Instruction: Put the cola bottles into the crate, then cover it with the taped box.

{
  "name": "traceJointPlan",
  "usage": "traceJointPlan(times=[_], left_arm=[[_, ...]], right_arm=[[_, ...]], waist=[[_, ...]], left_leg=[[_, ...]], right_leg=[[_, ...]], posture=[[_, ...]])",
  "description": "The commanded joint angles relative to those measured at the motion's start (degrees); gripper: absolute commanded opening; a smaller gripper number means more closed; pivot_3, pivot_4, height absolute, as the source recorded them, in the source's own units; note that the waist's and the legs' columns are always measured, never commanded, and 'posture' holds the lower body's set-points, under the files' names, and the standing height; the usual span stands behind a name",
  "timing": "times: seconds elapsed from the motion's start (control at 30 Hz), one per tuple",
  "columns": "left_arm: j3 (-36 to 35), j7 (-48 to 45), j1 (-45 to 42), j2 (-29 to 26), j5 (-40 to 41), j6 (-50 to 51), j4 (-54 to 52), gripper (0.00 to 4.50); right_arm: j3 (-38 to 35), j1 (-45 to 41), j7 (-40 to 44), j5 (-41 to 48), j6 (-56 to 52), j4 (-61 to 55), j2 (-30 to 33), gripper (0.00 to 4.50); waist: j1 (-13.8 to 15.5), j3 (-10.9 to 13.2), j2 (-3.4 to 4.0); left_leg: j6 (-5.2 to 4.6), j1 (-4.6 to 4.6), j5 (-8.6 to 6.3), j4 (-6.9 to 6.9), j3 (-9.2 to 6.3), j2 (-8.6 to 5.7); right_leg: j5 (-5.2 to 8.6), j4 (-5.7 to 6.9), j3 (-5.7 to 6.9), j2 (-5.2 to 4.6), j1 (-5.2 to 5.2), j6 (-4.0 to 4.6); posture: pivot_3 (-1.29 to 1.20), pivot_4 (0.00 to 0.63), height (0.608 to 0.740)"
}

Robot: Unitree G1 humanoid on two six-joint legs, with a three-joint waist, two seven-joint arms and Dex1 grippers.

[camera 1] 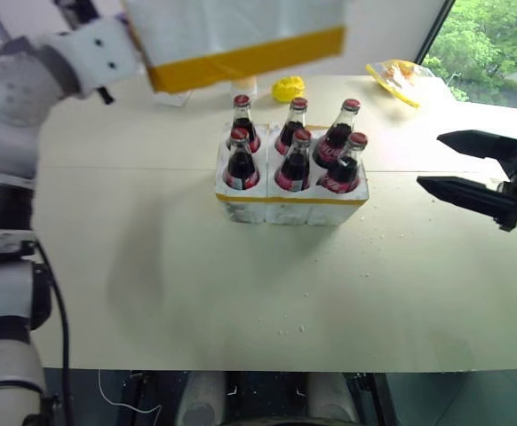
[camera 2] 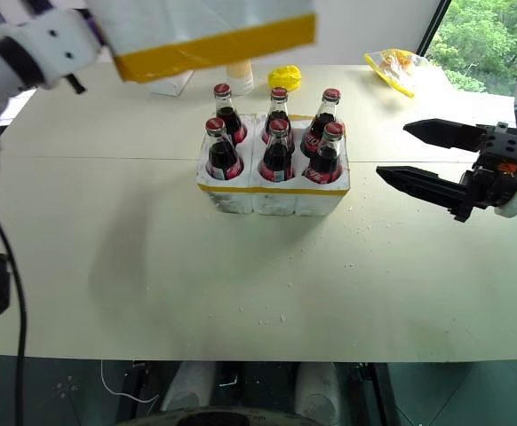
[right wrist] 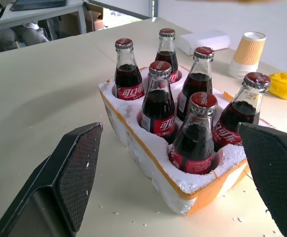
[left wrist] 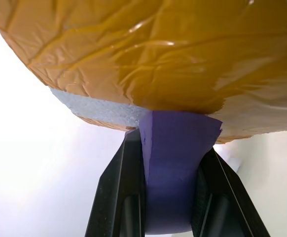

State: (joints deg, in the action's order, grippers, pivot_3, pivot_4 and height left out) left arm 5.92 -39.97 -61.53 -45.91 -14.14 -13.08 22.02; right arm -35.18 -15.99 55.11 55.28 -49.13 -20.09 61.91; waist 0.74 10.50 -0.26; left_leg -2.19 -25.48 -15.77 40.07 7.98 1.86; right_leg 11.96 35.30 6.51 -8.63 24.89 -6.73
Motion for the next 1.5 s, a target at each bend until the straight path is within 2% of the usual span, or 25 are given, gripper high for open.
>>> traceJointPlan(times=[0.03, 0.13, 0.3, 0.63, 0.7, 0.77, 0.9, 1.0, 1.13, 1.3, 1.43, 1.5], left_arm=[[0.7, -3.01, -2.1, 1.5, 2.4, -0.38, -6.21, 0.5], [1.88, -4.34, -1.08, 2.71, 2.29, -1.03, -8.5, 0.5], [5.63, -0.83, 0.65, 2.16, -5.78, -6.76, -8.04, 0.5], [4.22, 1.4, 6.64, -0.89, -11.51, -5.15, -13.79, 0.5], [3.92, 1.15, 8.63, -0.79, -11.17, -3.78, -15.57, 1.52], [3.69, 0.74, 11.21, -0.46, -10.75, -1.91, -18.04, 2.24], [3.19, 0.37, 15.05, -0.59, -10.56, 1.04, -21.83, 4.38], [1.63, -0.75, 17.45, -0.94, -8.57, 4.04, -23.9, 4.45], [-5.75, -6.89, 21.02, -0.62, 3.3, 17.98, -26.81, 4.45], [-19.5, -22.08, 22.94, -3.18, 31.32, 46.63, -29.41, 4.45], [-26.7, -33.05, 22.42, -10.29, 46.56, 61.69, -24.81, 4.45], [-26.4, -37.99, 21.99, -14.51, 48.91, 63.53, -20.04, 4.45]], right_arm=[[-3.09, 0.11, -0.99, 0.81, 1.24, -1.65, -0.41, 4.5], [-3.31, 0.27, -1.94, 1.26, 1.15, -2.21, -0.99, 4.5], [-4.57, 0.65, -3.74, 2.44, 0.48, -3.09, -1.94, 4.5], [-3.71, 0.53, -5.53, 3.01, 1.41, -2.98, -2.24, 4.5], [-3.17, 0.11, -5.66, 2.91, 1.65, -2.67, -2.2, 4.5], [-2.46, -0.47, -5.6, 2.77, 1.91, -2.14, -2.04, 4.5], [-1.08, -1.24, -4.79, 2.01, 2.41, -1.07, -1.4, 4.5], [-0.32, -0.72, -3.51, 0.61, 3.04, -0.49, -0.73, 4.5], [-0.67, 0.48, -1.82, -1.27, 3.45, 0.79, 0.0, 4.5], [-1.12, 2.17, 0.53, -3.53, 4.11, 3.4, 0.72, 4.5], [-1.05, 4.09, 3.95, -5.49, 4.97, 5.71, 1.99, 4.5], [-0.57, 5.22, 6.46, -7.2, 6.03, 7.45, 3.09, 4.5]], waist=[[-0.04, 0.01, -0.01], [-0.29, 0.01, -0.01], [-0.05, 0.01, -0.01], [0.01, 0.01, -0.01], [-0.01, 0.0, 0.0], [-0.04, 0.0, 0.0], [0.04, 0.01, -0.01], [0.01, 0.01, -0.01], [-0.09, 0.0, 0.0], [-0.21, 0.0, 0.0], [-0.12, 0.0, 0.0], [-0.1, 0.0, 0.01]], left_leg=[[0.0, 0.0, 0.0, 0.0, 0.0, 0.0], [0.02, 0.07, 0.01, 0.0, -0.03, 0.01], [0.04, 0.1, 0.03, 0.01, -0.14, 0.0], [0.01, 0.08, 0.01, 0.02, -0.26, 0.01], [0.01, 0.09, 0.01, 0.02, -0.25, 0.02], [0.01, 0.09, 0.02, 0.02, -0.25, 0.02], [0.01, 0.1, 0.02, 0.03, -0.26, 0.02], [0.01, 0.1, 0.01, 0.03, -0.26, 0.02], [0.01, 0.1, 0.02, 0.03, -0.27, 0.06], [0.02, 0.12, 0.02, 0.03, -0.27, 0.09], [0.03, 0.14, 0.02, 0.04, -0.28, 0.08], [0.03, 0.16, 0.02, 0.04, -0.29, 0.05]], right_leg=[[0.0, 0.0, 0.0, 0.0, 0.0, 0.0], [0.0, 0.01, -0.02, 0.01, 0.0, -0.01], [-0.01, 0.0, -0.02, 0.01, -0.06, -0.01], [-0.01, 0.0, -0.02, 0.01, -0.08, -0.01], [-0.01, 0.0, -0.02, 0.0, -0.08, -0.01], [-0.01, 0.0, -0.02, 0.0, -0.09, -0.01], [-0.01, 0.01, -0.02, 0.01, -0.09, -0.01], [-0.01, 0.0, -0.02, 0.0, -0.1, -0.01], [-0.01, 0.01, -0.01, 0.02, -0.1, -0.01], [0.01, 0.02, -0.02, 0.02, -0.11, -0.04], [0.07, 0.04, -0.02, 0.01, -0.13, -0.12], [0.09, 0.04, -0.01, 0.02, -0.16, -0.15]], posture=[[0.0, 0.15, 0.74], [0.0, 0.15, 0.74], [0.0, 0.15, 0.74], [0.0, 0.15, 0.74], [0.0, 0.15, 0.74], [0.0, 0.15, 0.74], [0.0, 0.15, 0.74], [0.0, 0.15, 0.74], [0.0, 0.15, 0.74], [0.0, 0.15, 0.74], [0.0, 0.15, 0.74], [0.0, 0.15, 0.74]])
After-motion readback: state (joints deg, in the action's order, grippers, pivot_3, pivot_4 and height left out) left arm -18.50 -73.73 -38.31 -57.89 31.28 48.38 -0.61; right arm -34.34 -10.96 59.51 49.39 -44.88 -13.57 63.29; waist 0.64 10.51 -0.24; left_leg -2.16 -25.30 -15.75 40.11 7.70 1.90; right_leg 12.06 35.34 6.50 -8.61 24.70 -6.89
